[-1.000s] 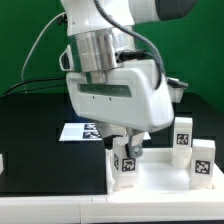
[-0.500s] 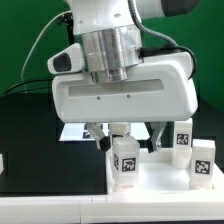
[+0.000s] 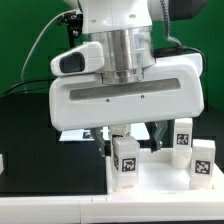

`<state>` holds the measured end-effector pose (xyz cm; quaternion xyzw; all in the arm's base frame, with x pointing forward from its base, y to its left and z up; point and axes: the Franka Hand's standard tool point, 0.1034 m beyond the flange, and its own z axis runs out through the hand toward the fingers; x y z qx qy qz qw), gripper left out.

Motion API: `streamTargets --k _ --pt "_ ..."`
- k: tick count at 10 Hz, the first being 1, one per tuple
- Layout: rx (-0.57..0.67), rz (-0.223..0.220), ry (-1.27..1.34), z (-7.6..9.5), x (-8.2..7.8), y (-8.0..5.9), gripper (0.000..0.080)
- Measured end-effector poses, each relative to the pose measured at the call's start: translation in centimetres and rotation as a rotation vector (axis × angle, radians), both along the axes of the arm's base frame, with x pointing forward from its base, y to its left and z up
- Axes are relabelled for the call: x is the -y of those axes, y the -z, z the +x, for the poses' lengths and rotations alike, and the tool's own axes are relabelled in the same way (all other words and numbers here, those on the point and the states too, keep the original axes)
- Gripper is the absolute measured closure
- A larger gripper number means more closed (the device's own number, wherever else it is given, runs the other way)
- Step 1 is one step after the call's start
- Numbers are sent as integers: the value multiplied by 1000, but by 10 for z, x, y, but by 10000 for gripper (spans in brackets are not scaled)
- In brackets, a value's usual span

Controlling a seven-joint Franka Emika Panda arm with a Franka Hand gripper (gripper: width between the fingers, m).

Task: Assemble square table

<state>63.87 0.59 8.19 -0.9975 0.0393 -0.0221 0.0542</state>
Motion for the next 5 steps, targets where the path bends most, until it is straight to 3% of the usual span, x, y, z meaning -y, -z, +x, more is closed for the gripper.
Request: streamTargets --k 1,2,5 --pt "-4 2 47 0 1 0 458" --pt "-13 5 142 0 3 0 498" --pt "-3 33 534 0 10 3 503"
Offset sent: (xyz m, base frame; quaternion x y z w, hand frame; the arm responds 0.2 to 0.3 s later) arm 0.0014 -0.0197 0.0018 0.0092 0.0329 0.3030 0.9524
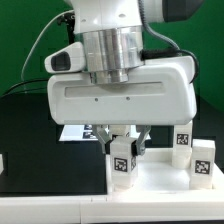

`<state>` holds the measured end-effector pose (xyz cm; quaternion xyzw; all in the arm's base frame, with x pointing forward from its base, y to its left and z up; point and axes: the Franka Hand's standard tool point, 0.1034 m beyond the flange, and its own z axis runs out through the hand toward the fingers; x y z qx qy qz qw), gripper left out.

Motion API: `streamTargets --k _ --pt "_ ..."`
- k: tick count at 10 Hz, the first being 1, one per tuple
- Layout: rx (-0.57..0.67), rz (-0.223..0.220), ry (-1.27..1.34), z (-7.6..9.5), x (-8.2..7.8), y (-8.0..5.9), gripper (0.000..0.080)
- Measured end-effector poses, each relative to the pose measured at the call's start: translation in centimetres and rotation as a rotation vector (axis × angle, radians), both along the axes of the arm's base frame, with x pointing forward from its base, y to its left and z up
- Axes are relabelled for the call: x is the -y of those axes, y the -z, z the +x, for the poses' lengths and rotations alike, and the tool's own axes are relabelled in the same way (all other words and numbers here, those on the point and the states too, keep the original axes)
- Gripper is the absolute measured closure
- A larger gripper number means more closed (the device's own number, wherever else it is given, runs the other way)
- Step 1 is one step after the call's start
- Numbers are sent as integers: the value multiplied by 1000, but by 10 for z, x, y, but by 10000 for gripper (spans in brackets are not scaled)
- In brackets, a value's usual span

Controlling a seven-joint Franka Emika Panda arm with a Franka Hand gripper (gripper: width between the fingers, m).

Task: Assemble square table

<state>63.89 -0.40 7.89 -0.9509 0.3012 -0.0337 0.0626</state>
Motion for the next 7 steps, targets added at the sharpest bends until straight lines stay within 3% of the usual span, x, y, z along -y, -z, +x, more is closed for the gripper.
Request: streamTargets --k 1,3,5,7 --pt "-4 13 182 -2 -1 1 503" --pt "-13 89 540 -4 1 2 504" --pt "-26 112 637 -4 2 2 503" --pt "-22 105 588 -4 2 2 502"
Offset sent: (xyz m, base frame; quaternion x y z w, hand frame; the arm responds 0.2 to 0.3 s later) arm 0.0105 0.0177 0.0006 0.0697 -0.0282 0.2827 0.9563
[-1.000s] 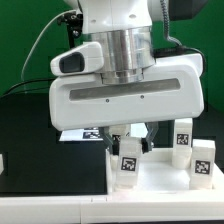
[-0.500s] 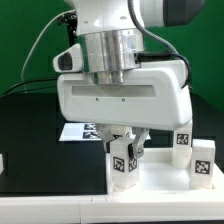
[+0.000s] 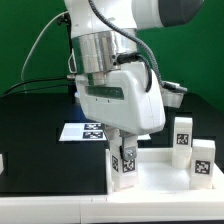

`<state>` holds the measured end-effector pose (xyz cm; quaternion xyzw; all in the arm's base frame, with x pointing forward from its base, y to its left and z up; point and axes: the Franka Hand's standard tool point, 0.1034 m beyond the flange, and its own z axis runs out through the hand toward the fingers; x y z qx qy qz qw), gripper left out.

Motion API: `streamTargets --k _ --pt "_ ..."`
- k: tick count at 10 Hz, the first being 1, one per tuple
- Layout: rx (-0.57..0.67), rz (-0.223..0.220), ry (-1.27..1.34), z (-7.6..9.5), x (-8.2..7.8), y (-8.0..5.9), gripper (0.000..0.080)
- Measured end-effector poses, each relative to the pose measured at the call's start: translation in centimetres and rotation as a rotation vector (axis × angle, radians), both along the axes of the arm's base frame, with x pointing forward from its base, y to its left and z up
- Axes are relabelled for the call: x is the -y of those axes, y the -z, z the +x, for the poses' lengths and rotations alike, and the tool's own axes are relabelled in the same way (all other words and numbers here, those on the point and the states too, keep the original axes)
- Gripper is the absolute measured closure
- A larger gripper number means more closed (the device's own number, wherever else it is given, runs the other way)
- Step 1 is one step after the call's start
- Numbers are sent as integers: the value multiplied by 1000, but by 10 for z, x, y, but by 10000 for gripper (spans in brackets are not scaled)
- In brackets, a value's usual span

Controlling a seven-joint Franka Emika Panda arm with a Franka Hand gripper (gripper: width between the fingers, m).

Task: Assemble square table

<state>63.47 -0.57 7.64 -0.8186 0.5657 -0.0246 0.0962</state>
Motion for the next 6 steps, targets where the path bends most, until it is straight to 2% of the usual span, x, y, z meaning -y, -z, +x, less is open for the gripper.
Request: streamTargets --k 2,3,6 --pt "9 -72 -421 3 -2 -1 252" --pt "3 -87 -580 4 -8 -1 182" --pt "32 -111 -761 4 -6 0 151"
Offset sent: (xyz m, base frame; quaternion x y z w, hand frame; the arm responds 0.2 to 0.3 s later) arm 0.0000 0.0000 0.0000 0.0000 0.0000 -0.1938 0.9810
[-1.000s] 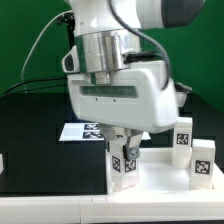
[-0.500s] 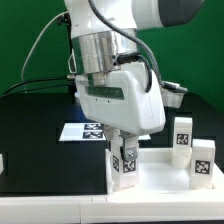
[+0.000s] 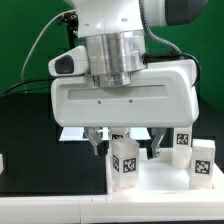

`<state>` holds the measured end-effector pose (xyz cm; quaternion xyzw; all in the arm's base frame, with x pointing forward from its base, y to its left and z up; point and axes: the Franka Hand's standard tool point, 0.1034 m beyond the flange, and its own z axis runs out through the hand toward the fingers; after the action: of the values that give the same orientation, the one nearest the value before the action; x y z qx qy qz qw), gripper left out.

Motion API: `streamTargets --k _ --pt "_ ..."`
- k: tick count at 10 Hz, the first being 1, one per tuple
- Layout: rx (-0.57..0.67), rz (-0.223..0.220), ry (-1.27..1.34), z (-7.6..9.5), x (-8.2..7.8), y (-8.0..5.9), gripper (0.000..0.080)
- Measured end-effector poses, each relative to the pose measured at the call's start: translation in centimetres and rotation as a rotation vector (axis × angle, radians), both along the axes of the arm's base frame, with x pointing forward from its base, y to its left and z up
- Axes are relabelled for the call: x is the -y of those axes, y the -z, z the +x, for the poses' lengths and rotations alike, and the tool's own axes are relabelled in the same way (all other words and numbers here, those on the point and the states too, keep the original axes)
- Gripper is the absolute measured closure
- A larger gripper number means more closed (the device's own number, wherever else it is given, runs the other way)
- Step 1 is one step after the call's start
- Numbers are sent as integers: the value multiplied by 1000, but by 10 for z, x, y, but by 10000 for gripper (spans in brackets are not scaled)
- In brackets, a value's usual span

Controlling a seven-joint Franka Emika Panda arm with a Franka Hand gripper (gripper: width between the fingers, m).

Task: Assemble square table

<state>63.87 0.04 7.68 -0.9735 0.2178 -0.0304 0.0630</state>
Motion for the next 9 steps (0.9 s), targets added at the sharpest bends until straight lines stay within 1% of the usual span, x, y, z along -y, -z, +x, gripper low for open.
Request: streamTargets --k 1,2,3,4,5,6,7,8,9 --pt "9 -10 -89 0 0 0 151" --pt "24 -49 -312 0 -4 -1 151" --pt "27 -58 -465 -2 -10 0 151" --pt "29 -59 -475 -2 -8 0 151" --pt "24 -55 -429 -2 -8 1 264" --pt "23 -56 -430 -2 -8 1 264" --pt "22 -55 -416 -2 -8 1 451" --pt "13 -55 -335 -3 -2 1 503" --pt "8 -50 -225 -2 -1 0 503"
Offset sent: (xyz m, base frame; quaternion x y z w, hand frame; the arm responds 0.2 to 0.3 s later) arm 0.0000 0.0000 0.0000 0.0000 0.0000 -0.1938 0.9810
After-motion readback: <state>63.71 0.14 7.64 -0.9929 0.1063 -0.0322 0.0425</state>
